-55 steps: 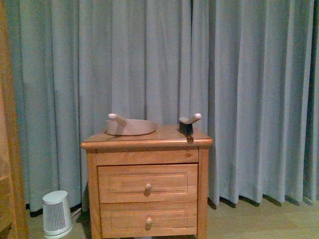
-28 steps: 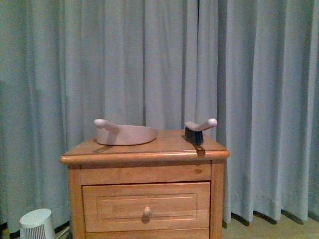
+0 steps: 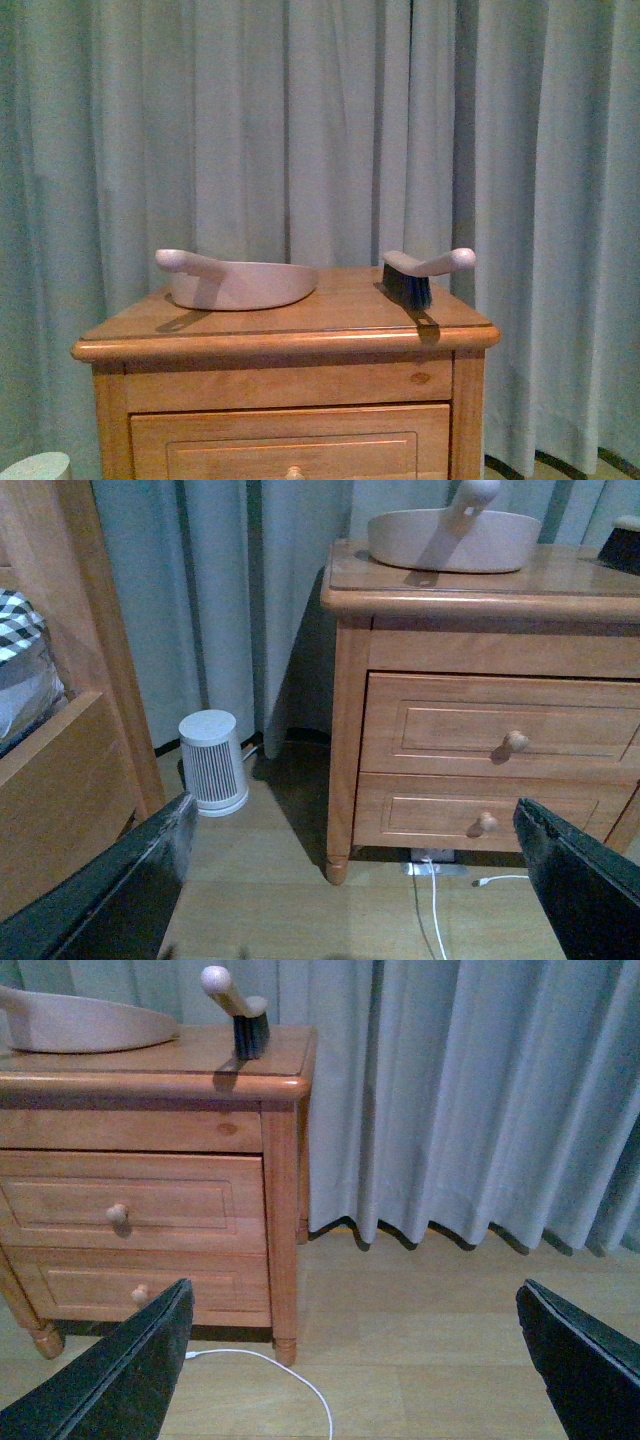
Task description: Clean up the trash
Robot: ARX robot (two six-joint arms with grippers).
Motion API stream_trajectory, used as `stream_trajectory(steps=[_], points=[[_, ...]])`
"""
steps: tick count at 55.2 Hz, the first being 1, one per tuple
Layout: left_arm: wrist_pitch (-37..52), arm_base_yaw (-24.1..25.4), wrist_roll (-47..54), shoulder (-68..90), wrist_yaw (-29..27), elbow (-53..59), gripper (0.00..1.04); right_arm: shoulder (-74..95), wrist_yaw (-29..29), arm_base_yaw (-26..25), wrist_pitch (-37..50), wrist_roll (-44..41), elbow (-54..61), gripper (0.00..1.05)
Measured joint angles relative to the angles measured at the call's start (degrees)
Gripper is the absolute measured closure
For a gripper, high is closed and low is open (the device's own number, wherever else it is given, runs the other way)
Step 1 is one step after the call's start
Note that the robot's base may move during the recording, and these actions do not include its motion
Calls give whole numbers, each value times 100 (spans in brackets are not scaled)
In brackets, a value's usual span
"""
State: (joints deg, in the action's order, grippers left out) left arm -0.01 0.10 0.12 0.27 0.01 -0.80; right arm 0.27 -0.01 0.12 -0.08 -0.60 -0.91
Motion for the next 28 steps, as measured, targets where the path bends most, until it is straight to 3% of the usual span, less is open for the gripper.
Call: stream_trajectory(steps=[28], points=[[0,0,0,0,0,0,8,0,0,0,0,2,0,7]])
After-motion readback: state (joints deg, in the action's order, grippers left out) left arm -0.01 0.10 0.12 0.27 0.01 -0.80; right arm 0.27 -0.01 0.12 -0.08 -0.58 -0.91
